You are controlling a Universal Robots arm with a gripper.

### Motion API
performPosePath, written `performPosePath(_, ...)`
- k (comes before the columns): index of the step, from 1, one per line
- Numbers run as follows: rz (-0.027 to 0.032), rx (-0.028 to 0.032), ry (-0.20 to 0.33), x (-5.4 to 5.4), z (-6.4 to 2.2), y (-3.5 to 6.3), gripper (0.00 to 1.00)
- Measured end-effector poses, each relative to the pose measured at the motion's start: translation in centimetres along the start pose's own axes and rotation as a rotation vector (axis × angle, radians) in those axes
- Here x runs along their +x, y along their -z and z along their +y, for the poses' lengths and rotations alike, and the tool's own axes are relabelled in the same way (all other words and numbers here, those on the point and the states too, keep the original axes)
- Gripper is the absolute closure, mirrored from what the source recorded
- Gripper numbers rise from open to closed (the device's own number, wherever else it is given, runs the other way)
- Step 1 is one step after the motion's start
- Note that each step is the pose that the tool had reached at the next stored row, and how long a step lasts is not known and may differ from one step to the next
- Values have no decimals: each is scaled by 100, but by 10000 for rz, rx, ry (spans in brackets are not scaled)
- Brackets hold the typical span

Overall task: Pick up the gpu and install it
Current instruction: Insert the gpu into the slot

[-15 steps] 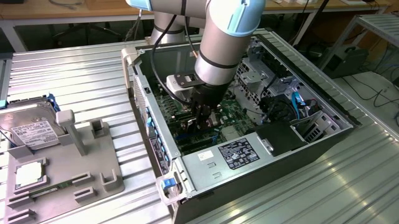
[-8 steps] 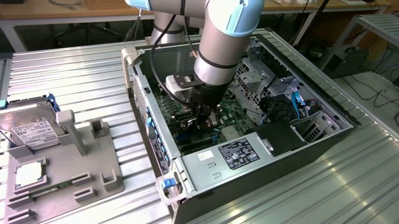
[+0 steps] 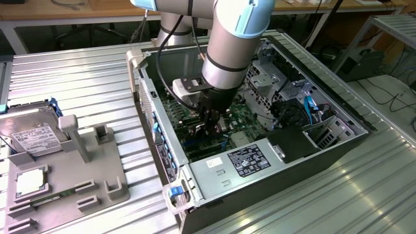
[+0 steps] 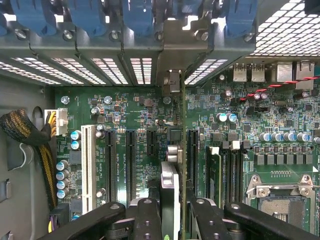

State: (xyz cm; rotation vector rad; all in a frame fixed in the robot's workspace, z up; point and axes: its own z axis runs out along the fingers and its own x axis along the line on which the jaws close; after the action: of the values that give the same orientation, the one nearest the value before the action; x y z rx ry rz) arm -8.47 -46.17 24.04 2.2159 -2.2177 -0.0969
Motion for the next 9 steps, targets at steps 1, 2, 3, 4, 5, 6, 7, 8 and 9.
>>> performPosePath(1, 1, 1, -1, 0, 1, 0, 72)
performPosePath(2, 1, 3, -1, 0, 1, 0, 72)
performPosePath(3, 1, 6, -1, 0, 2, 0, 72)
performPosePath(4, 2, 11, -1, 0, 4, 0, 72)
performPosePath(5, 1, 23, 0, 0, 6, -1, 72)
performPosePath(6, 2, 45, 1, 0, 10, -2, 72)
performPosePath(7, 3, 68, 3, 1, 14, -5, 72)
performPosePath(8, 4, 92, 6, 1, 17, -9, 72)
performPosePath(9, 5, 112, 11, 1, 18, -19, 72)
